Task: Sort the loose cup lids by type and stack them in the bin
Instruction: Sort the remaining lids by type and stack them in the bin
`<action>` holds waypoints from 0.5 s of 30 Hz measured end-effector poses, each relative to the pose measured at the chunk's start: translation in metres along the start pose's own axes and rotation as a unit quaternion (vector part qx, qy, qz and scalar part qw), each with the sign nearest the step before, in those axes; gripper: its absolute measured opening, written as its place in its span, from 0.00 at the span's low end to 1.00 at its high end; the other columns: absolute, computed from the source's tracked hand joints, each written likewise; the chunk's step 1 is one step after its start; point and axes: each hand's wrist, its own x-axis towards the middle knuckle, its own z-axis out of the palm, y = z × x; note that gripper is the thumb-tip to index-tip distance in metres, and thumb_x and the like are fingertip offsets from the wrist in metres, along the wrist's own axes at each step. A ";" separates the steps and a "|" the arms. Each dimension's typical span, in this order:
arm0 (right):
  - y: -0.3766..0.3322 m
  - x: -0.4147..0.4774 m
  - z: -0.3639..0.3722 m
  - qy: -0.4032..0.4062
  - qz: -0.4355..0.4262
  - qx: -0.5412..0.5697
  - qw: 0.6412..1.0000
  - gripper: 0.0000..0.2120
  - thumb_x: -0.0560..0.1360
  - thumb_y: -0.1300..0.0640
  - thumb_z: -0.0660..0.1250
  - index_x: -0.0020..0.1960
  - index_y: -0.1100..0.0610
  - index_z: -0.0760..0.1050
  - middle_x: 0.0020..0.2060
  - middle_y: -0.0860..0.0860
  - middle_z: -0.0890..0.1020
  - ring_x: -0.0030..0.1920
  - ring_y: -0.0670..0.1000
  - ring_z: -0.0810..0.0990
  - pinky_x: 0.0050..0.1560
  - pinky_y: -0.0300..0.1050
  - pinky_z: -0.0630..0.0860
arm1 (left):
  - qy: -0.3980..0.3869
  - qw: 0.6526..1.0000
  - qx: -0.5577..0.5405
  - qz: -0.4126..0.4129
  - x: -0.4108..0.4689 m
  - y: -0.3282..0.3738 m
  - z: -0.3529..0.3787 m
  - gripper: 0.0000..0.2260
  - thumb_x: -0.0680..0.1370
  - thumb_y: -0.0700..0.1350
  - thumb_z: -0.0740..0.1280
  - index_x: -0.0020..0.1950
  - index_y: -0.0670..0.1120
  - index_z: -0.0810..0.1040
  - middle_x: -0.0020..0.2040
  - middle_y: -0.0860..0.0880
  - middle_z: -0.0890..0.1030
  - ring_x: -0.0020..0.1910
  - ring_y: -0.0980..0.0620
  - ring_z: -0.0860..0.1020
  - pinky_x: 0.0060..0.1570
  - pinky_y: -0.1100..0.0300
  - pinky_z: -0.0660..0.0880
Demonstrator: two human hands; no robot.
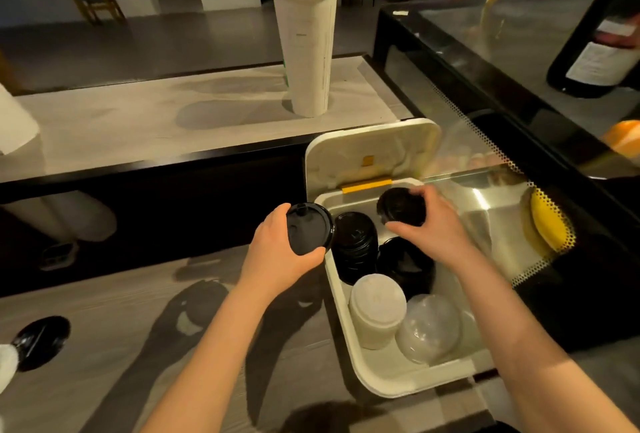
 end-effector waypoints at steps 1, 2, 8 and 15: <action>-0.004 0.004 0.008 -0.024 -0.017 -0.009 1.000 0.32 0.65 0.47 0.76 0.64 0.53 0.67 0.58 0.51 0.74 0.60 0.52 0.72 0.58 0.46 0.71 | 0.003 1.000 0.003 -0.003 0.001 0.001 0.000 0.40 0.68 0.54 0.74 0.74 0.48 0.57 0.71 0.50 0.65 0.70 0.49 0.65 0.67 0.52 0.67; -0.008 0.008 0.017 -0.053 -0.040 -0.024 0.998 0.32 0.65 0.46 0.76 0.64 0.53 0.67 0.58 0.50 0.74 0.60 0.52 0.72 0.58 0.47 0.72 | 0.006 1.000 0.006 -0.007 0.001 0.001 0.000 0.40 0.68 0.55 0.74 0.74 0.48 0.57 0.71 0.50 0.65 0.70 0.49 0.65 0.67 0.51 0.67; -0.012 0.026 0.062 -0.189 -0.135 -0.136 0.963 0.27 0.68 0.48 0.74 0.62 0.54 0.68 0.59 0.50 0.72 0.62 0.53 0.67 0.56 0.45 0.70 | 0.023 0.999 0.025 -0.023 0.000 -0.003 -0.005 0.41 0.69 0.55 0.73 0.75 0.48 0.56 0.72 0.50 0.64 0.71 0.49 0.63 0.68 0.52 0.65; 0.017 0.020 0.060 -0.146 -0.139 -0.129 0.971 0.19 0.69 0.43 0.72 0.48 0.50 0.65 0.47 0.45 0.71 0.49 0.49 0.69 0.44 0.45 0.69 | 0.025 0.999 0.019 -0.030 -0.009 -0.006 -0.005 0.40 0.69 0.54 0.74 0.75 0.48 0.57 0.71 0.51 0.65 0.69 0.49 0.65 0.65 0.55 0.66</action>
